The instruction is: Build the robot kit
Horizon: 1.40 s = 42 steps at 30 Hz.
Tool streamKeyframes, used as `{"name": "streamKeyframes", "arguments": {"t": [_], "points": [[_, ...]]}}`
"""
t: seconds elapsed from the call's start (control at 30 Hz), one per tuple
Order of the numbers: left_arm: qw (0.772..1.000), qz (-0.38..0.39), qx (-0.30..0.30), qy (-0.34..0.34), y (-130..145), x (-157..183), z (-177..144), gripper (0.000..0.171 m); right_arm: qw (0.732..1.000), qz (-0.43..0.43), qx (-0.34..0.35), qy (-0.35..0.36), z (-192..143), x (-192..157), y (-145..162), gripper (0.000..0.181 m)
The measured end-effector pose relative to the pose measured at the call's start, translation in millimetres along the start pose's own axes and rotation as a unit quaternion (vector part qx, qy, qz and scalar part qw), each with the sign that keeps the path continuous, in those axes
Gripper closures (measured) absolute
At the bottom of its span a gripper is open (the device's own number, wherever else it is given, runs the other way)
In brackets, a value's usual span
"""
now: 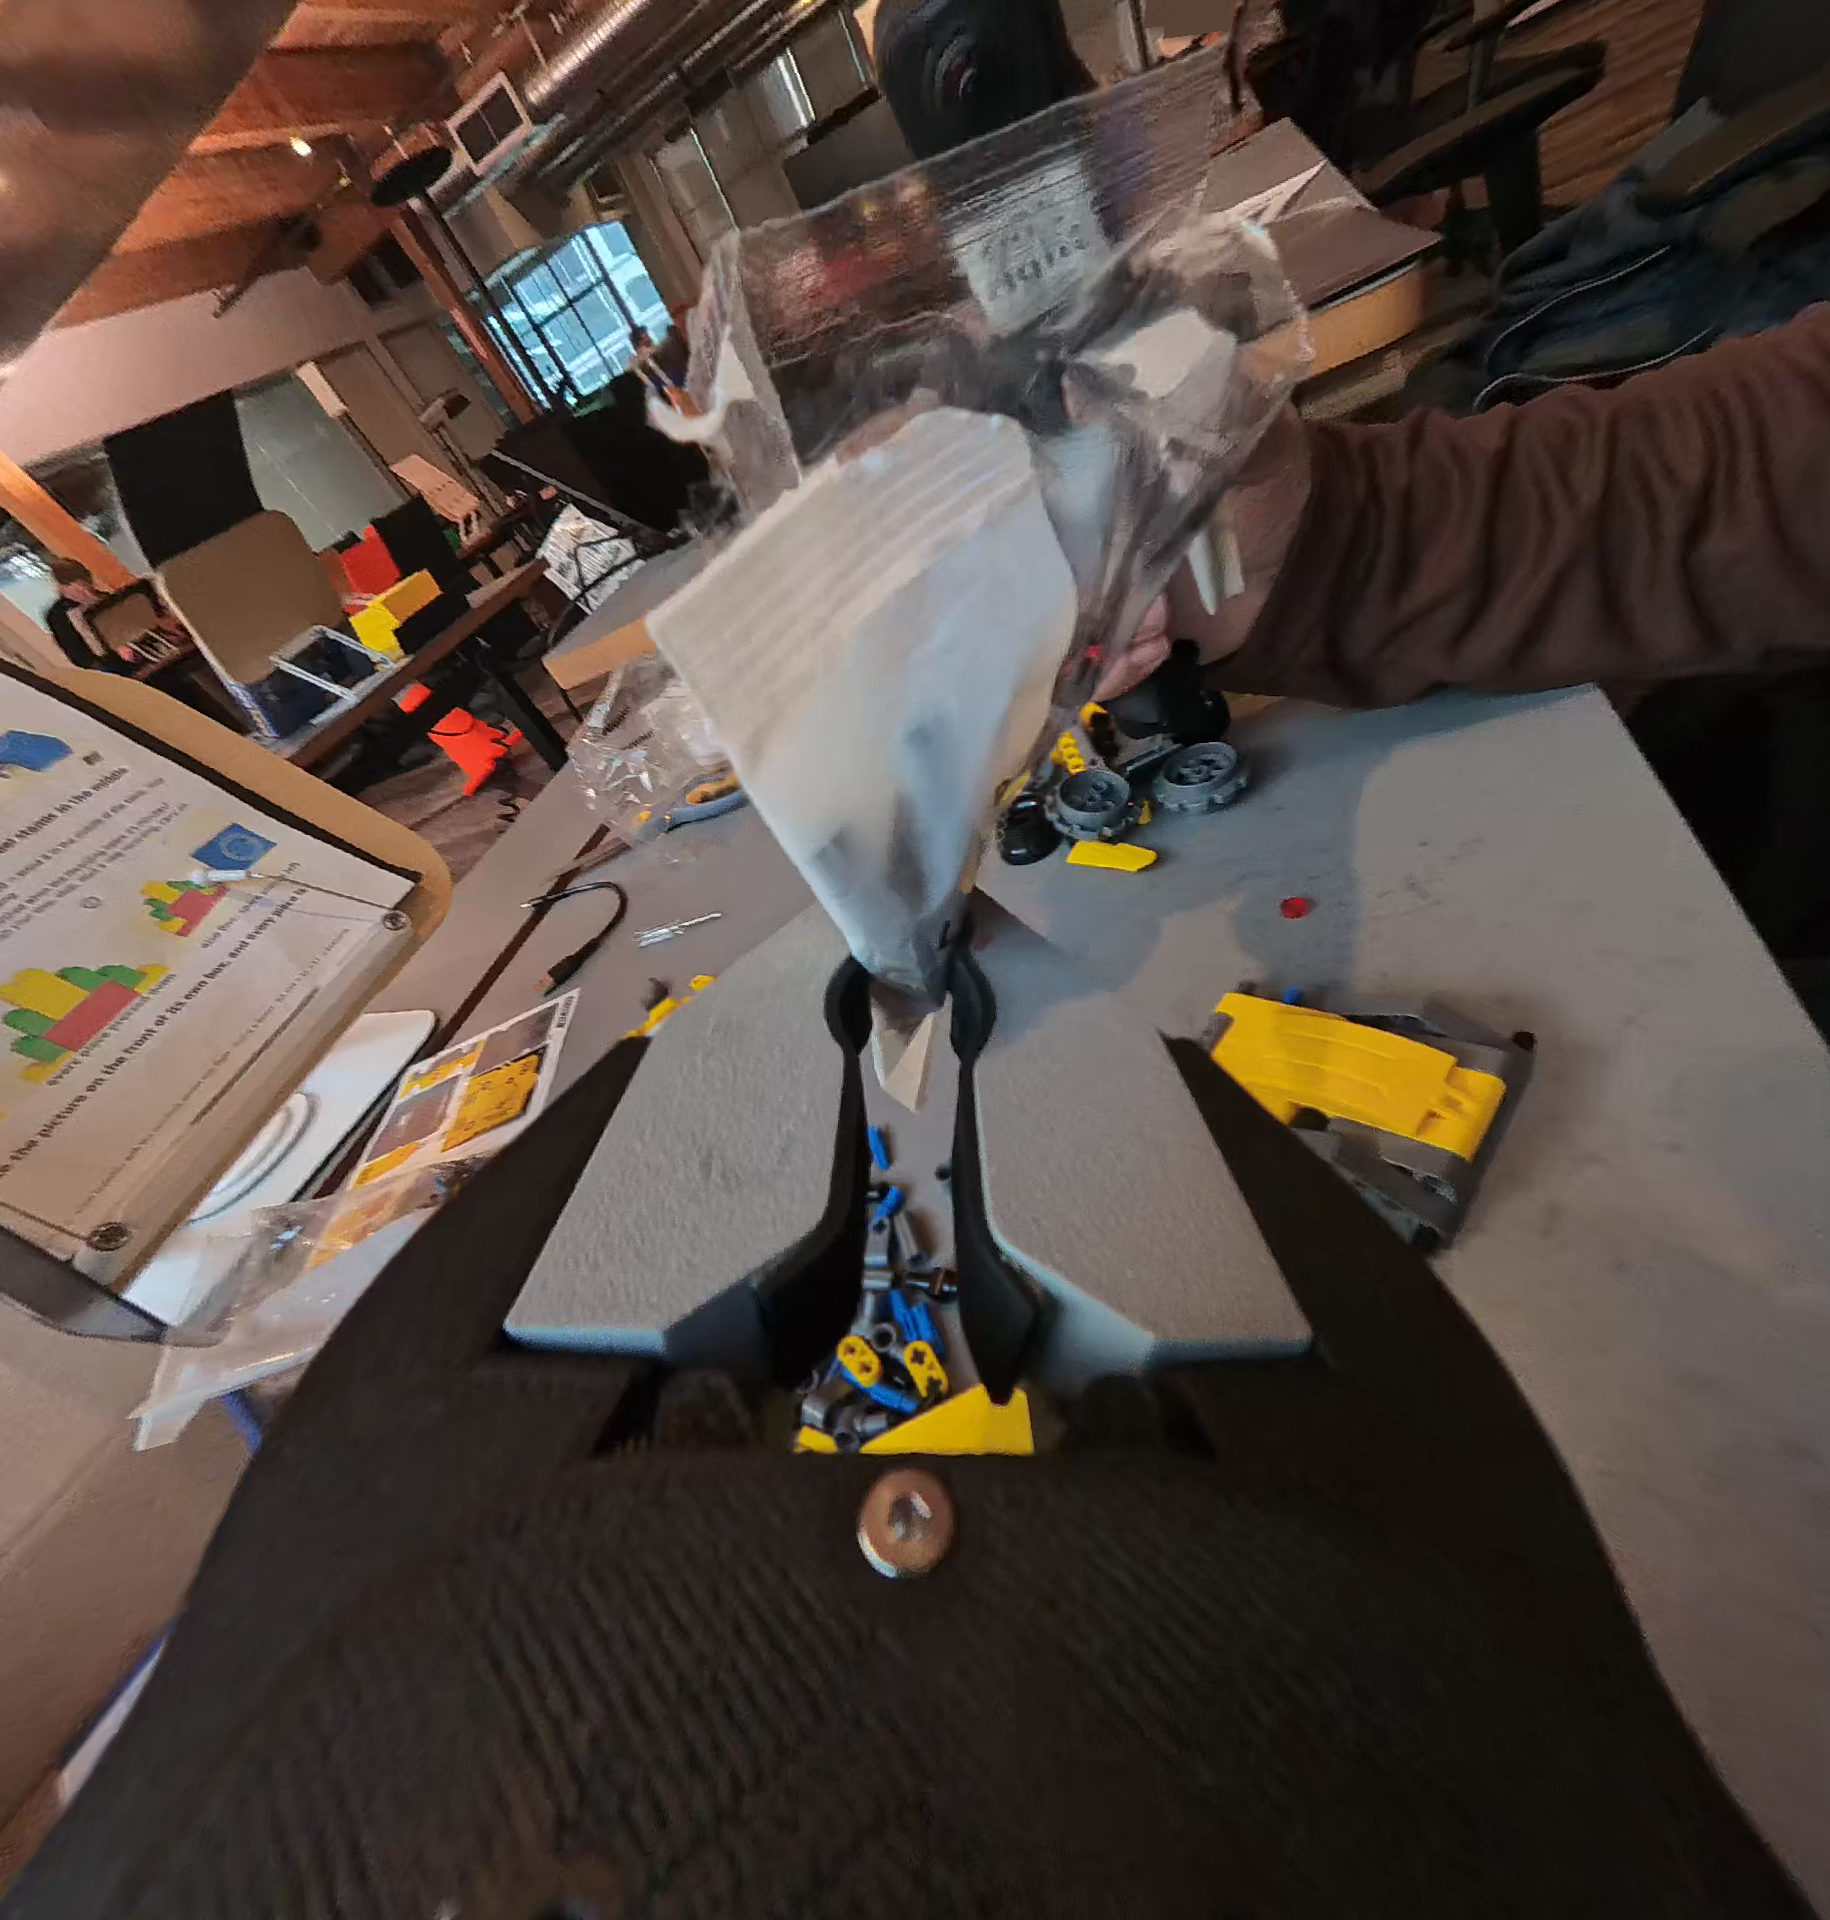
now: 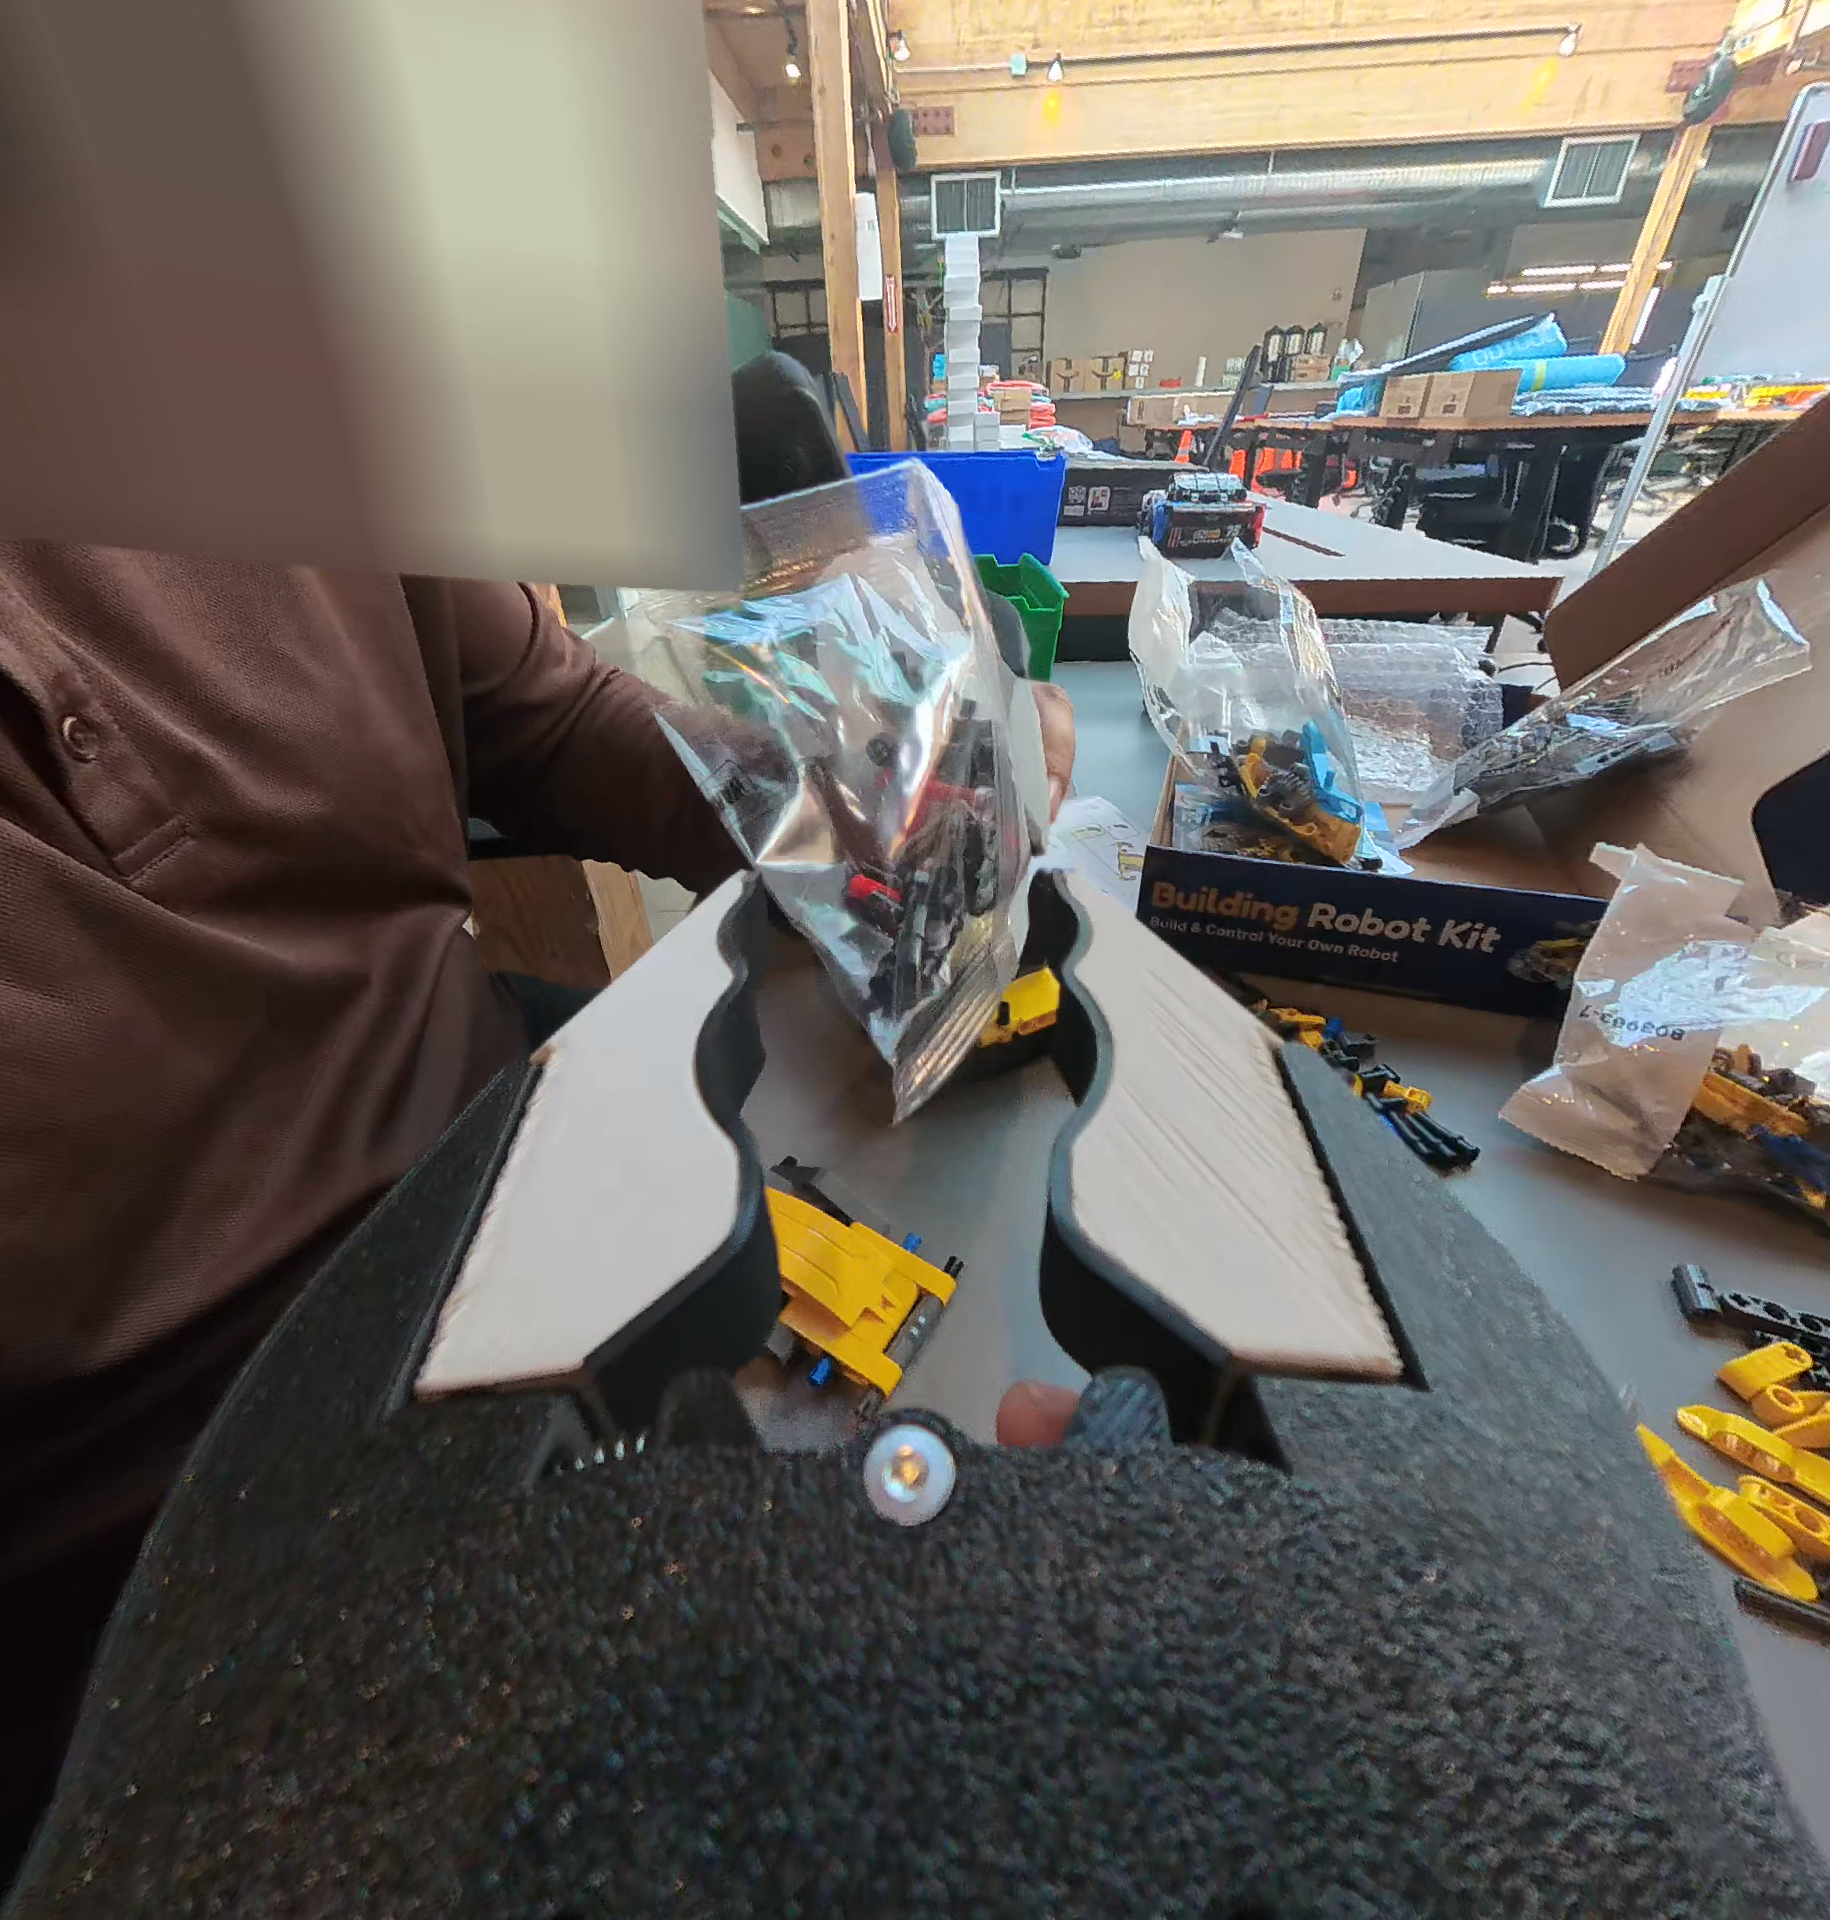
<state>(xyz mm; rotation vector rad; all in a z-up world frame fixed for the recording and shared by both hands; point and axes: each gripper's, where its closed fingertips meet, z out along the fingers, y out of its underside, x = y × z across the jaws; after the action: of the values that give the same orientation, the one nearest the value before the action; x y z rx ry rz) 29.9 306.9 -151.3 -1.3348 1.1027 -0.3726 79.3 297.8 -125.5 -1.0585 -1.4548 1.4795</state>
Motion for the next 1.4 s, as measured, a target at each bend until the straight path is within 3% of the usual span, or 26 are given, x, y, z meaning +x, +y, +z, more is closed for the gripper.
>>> {"name": "streamKeyframes", "arguments": {"t": [0.6, 0.8, 0.9, 1.07, 1.23, 1.4], "points": [[0.997, 0.024, -0.053, -0.054, 12.4, -7.2, 9.5, 0.165, 0.999, 0.022, -0.007, 0.037, -10.0, 17.2, 17.1, 0.135], [0.996, -0.033, -0.053, -0.058, 11.4, -8.3, 9.9, 0.165, 0.999, 0.021, -0.006, 0.039, -8.8, 17.1, 17.3, 0.139], [0.996, -0.049, -0.051, -0.063, 6.8, -1.3, 7.5, 0.165, 0.998, -0.002, -0.022, 0.051, -15.8, 13.4, 17.9, 0.149], [0.994, -0.054, -0.064, -0.072, 7.1, 15.7, -15.4, 0.165, 0.997, 0.0, -0.038, 0.07, -36.6, 1.8, 21.8, 0.15], [0.987, -0.093, -0.088, -0.101, 17.4, 31.3, -52.6, 0.165, 0.975, 0.076, -0.07, 0.196, -72.9, 37.4, 44.2, 0.155], [0.977, -0.125, -0.118, -0.124, 37.2, 49.2, -85.0, 0.165, 0.914, 0.122, -0.189, 0.337, -101.7, 86.9, 82.2, 0.181]]}}
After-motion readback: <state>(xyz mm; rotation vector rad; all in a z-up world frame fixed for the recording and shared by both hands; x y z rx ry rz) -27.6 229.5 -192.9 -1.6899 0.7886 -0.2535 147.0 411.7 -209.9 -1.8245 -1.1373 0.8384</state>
